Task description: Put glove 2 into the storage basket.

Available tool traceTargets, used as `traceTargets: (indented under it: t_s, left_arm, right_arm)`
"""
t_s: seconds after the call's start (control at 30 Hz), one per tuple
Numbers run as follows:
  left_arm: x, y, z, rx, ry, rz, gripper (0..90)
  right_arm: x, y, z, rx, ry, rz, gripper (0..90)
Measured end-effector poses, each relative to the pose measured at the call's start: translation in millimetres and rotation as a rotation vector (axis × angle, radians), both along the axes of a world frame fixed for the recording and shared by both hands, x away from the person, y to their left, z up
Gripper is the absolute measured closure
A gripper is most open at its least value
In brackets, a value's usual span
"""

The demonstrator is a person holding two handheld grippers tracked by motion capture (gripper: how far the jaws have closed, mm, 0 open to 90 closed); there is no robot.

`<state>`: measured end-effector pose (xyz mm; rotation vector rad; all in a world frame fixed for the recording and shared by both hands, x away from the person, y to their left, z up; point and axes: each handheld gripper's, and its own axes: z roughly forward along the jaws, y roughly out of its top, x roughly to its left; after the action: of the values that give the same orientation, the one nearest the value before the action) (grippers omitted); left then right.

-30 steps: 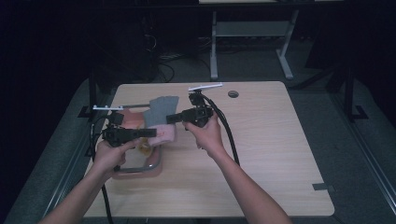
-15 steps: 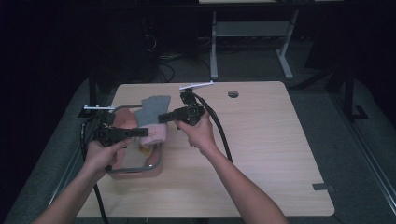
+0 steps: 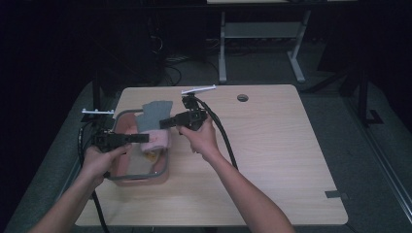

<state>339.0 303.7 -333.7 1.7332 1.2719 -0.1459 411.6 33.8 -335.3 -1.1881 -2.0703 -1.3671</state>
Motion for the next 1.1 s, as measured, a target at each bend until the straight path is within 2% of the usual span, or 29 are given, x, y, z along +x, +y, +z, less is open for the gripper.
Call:
traceTargets:
  t_s: [0.6,1.1]
  left_arm:
    - [-2.9,23.0,-6.4,0.013,0.020,0.024,69.3]
    - [-3.2,37.1,-14.3,0.050,0.043,0.045,69.4]
  right_arm:
    - [3.3,26.8,-6.2,-0.026,0.006,0.035,76.6]
    - [8.5,46.9,-18.1,-0.040,0.025,0.053,76.5]
